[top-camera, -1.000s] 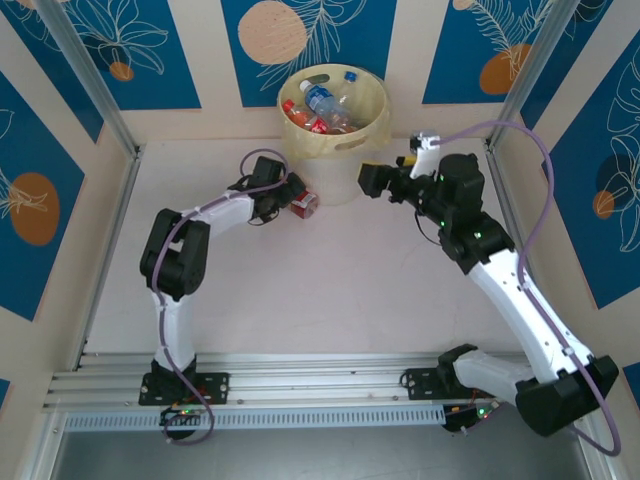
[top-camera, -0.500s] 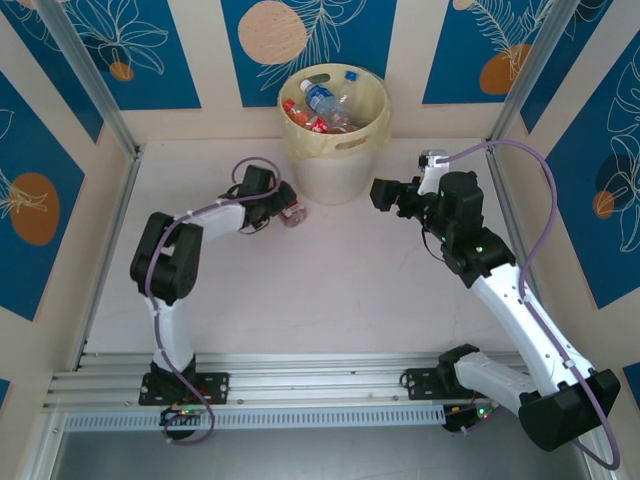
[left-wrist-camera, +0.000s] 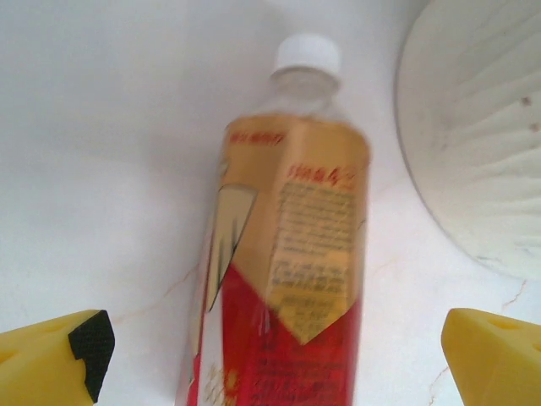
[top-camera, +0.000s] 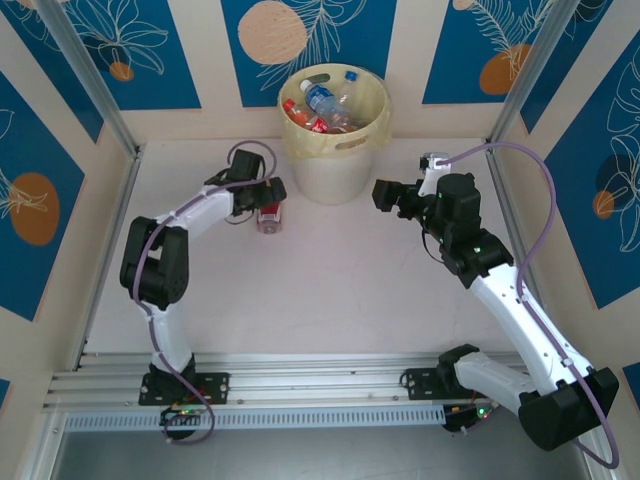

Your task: Put the plastic bottles in the bin

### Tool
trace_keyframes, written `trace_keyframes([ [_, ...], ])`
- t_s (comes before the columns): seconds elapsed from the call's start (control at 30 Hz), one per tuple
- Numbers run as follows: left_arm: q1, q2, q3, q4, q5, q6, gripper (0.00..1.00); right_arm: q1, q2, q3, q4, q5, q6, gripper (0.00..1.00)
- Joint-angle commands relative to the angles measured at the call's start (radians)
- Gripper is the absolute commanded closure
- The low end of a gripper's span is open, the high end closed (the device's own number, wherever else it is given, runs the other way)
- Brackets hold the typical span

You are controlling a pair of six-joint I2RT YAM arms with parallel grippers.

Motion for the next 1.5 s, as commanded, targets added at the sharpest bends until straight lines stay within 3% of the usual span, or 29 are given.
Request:
trace_keyframes([
  [0.0, -0.019, 0.051, 0.026, -0.086, -0.003, 0.153, 0.0, -0.007, 0.0, -0.003, 0.005, 0.04, 0.015, 0.01],
  [0.1, -0.035, 0.069, 0.035, -0.066, 0.002, 0.183, 0.0, -0.006, 0.003, 0.0, 0.001, 0.044, 0.015, 0.01],
  [0.23, -0.05, 0.116, 0.086, -0.105, -0.086, 0.204, 0.0, -0.009, 0.012, 0.005, -0.01, 0.047, 0.017, 0.01],
  [0.6, -0.071, 0.177, 0.126, -0.139, -0.205, 0.25, 0.05, -0.011, 0.015, 0.004, -0.01, 0.058, 0.02, 0.01],
  [0.93, -0.071, 0.144, 0.12, -0.173, -0.229, 0.256, 0.27, -0.013, 0.01, -0.004, -0.019, 0.07, 0.013, 0.01],
  [1.3, -0.065, -0.075, -0.011, -0.096, -0.23, 0.233, 0.69, -0.018, 0.007, -0.007, -0.021, 0.074, 0.014, 0.0],
  [1.47, -0.057, -0.202, -0.065, -0.06, -0.248, 0.224, 0.73, -0.017, -0.008, -0.017, -0.011, 0.079, 0.009, 0.01],
])
